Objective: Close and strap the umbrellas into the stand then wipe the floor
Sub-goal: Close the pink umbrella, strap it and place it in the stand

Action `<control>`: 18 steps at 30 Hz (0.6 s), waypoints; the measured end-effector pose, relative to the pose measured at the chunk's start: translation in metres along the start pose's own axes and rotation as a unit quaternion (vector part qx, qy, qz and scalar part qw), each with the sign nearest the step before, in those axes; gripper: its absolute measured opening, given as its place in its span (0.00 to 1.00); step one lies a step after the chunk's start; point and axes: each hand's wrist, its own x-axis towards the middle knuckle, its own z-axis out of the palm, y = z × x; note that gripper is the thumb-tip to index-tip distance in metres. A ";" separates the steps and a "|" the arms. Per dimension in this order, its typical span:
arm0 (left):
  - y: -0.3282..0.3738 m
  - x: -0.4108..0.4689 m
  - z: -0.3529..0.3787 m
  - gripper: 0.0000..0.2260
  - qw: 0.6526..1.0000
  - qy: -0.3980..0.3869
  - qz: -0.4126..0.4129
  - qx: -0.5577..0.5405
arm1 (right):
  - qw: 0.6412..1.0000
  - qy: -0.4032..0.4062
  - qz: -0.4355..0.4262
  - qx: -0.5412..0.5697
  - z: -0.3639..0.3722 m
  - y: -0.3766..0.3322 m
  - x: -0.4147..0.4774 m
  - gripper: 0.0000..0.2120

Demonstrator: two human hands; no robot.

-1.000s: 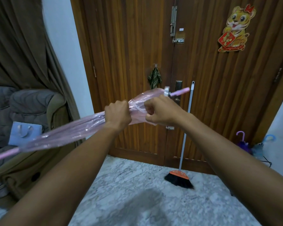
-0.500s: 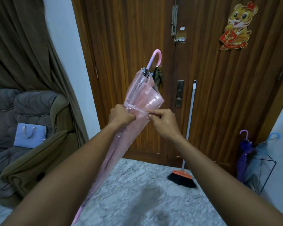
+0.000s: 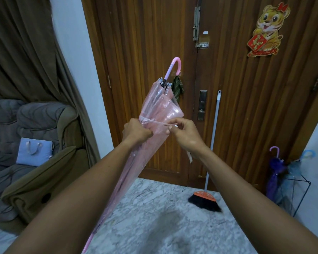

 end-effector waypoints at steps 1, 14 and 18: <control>0.001 -0.001 0.001 0.12 1.000 0.000 0.000 -0.003 | 1.000 -0.010 0.012 0.004 -0.001 0.000 0.000 0.08; 0.001 -0.001 0.000 0.12 0.988 -0.059 -0.057 -0.134 | 0.992 0.117 -0.030 0.032 -0.014 0.011 -0.008 0.07; 0.013 -0.011 -0.010 0.06 0.956 -0.155 -0.033 -0.246 | 0.985 0.148 0.090 0.022 -0.010 0.022 -0.009 0.07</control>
